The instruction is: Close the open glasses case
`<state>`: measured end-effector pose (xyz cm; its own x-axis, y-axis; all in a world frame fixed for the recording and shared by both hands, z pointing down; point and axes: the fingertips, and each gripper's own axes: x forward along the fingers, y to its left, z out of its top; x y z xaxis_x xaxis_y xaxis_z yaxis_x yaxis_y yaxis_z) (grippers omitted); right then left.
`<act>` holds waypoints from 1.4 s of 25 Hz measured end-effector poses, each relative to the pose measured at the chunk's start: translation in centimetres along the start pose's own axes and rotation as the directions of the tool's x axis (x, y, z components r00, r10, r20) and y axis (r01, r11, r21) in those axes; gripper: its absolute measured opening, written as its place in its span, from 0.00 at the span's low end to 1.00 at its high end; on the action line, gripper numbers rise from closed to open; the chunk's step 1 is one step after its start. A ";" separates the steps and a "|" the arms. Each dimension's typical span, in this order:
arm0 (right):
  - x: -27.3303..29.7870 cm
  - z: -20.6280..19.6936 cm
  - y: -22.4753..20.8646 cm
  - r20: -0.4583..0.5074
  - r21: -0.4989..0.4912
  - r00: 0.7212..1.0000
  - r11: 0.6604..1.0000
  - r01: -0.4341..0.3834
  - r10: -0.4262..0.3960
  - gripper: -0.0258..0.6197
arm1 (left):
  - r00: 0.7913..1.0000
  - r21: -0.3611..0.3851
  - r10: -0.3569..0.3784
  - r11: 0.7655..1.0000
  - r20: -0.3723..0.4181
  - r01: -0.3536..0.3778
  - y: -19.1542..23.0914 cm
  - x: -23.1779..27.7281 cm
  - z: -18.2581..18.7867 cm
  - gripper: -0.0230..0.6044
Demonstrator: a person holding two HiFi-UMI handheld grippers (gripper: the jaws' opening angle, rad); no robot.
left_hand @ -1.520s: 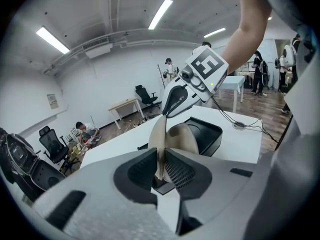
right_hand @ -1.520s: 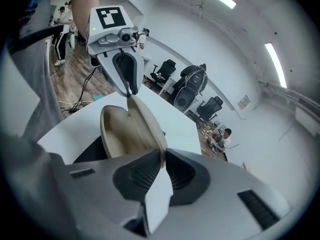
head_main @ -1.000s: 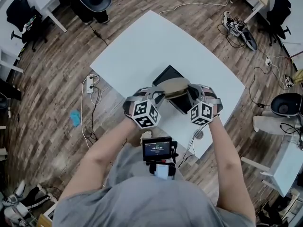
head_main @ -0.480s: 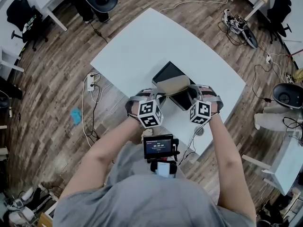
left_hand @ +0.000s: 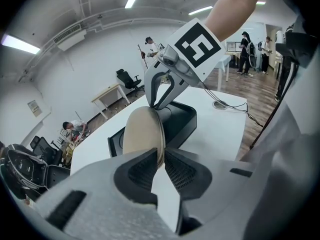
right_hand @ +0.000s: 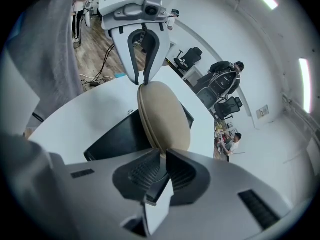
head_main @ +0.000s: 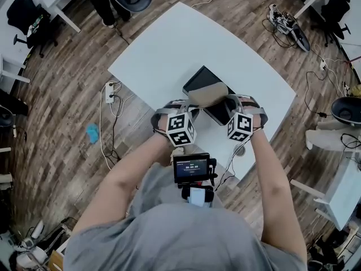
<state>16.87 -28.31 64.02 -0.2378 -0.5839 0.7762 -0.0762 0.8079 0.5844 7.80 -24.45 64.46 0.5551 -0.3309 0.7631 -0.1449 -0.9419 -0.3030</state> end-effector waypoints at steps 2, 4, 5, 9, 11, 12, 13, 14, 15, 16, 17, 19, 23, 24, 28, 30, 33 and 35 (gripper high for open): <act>0.0 0.1 -0.1 0.000 0.004 1.000 1.000 -0.002 0.002 0.12 | 1.000 -0.005 -0.001 1.000 0.003 0.001 0.1 -0.1 0.0 0.13; 0.0 0.1 -0.1 0.000 0.007 1.000 1.000 -0.003 0.003 0.12 | 1.000 -0.008 -0.001 1.000 0.005 0.001 0.1 -0.1 0.0 0.13; 0.1 0.1 0.0 0.001 0.008 1.000 1.000 -0.004 0.004 0.12 | 1.000 -0.009 0.000 1.000 0.005 0.000 0.1 -0.1 0.0 0.13; 0.2 0.0 0.2 -0.004 0.007 1.000 1.000 -0.011 0.011 0.12 | 1.000 -0.015 0.001 1.000 0.007 -0.001 0.1 0.1 0.0 0.13; 0.3 -0.1 0.2 -0.008 0.006 1.000 1.000 -0.010 0.010 0.12 | 1.000 -0.015 0.000 1.000 0.006 0.000 0.1 0.2 0.0 0.13; 0.2 -0.1 0.2 -0.010 0.006 1.000 1.000 -0.009 0.009 0.12 | 1.000 -0.014 0.001 1.000 0.005 -0.001 0.1 0.2 0.0 0.13; 0.2 -0.2 0.3 -0.012 0.007 1.000 1.000 -0.009 0.009 0.12 | 1.000 -0.014 0.002 1.000 0.005 -0.002 0.0 0.2 0.0 0.13; 0.2 -0.3 0.3 -0.013 0.008 1.000 1.000 -0.008 0.008 0.12 | 1.000 -0.014 0.002 1.000 0.005 -0.002 -0.1 0.2 0.1 0.13; 0.1 -0.3 0.3 -0.015 0.009 1.000 1.000 -0.007 0.007 0.12 | 1.000 -0.014 0.003 1.000 0.004 -0.003 -0.1 0.2 0.2 0.13; 0.1 -0.3 0.3 -0.016 0.011 1.000 1.000 -0.005 0.005 0.12 | 1.000 -0.014 0.003 1.000 0.004 -0.003 -0.1 0.3 0.2 0.13; 0.1 -0.3 0.3 -0.016 0.013 1.000 1.000 -0.005 0.005 0.12 | 1.000 -0.014 0.002 1.000 0.003 -0.002 -0.1 0.3 0.2 0.13; 0.2 -0.2 0.3 -0.017 0.017 1.000 1.000 -0.006 0.006 0.12 | 1.000 -0.012 0.001 1.000 0.003 -0.001 0.0 0.2 0.1 0.13; 0.3 -0.1 0.2 -0.020 0.025 1.000 1.000 -0.005 0.006 0.12 | 1.000 -0.010 0.000 1.000 0.002 0.000 0.0 0.2 0.0 0.13; 0.3 -0.2 0.2 -0.019 0.028 1.000 1.000 -0.005 0.006 0.12 | 1.000 -0.010 0.001 1.000 0.002 -0.001 0.0 0.2 0.1 0.13; 0.4 -0.2 0.2 -0.024 0.040 1.000 0.999 -0.006 0.007 0.12 | 1.000 -0.008 -0.002 1.000 0.002 0.002 0.1 0.3 0.0 0.13; 0.5 -0.1 0.2 -0.031 0.039 0.999 0.999 -0.008 0.009 0.12 | 1.000 -0.004 -0.007 1.000 -0.001 0.007 0.0 0.3 -0.1 0.13; 0.5 -0.1 0.1 -0.038 0.058 0.999 0.998 -0.004 0.006 0.12 | 1.000 0.007 -0.015 1.000 -0.008 0.016 0.0 0.3 -0.1 0.13; 0.3 -0.1 -0.3 -0.032 0.102 0.999 0.995 0.010 -0.006 0.12 | 1.000 0.016 -0.021 1.000 -0.016 0.021 0.1 0.4 0.0 0.13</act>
<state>16.88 -28.70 64.10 -0.2064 -0.5913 0.7796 -0.1771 0.8062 0.5646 8.02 -24.63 64.71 0.5449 -0.3121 0.7783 -0.1197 -0.9476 -0.2962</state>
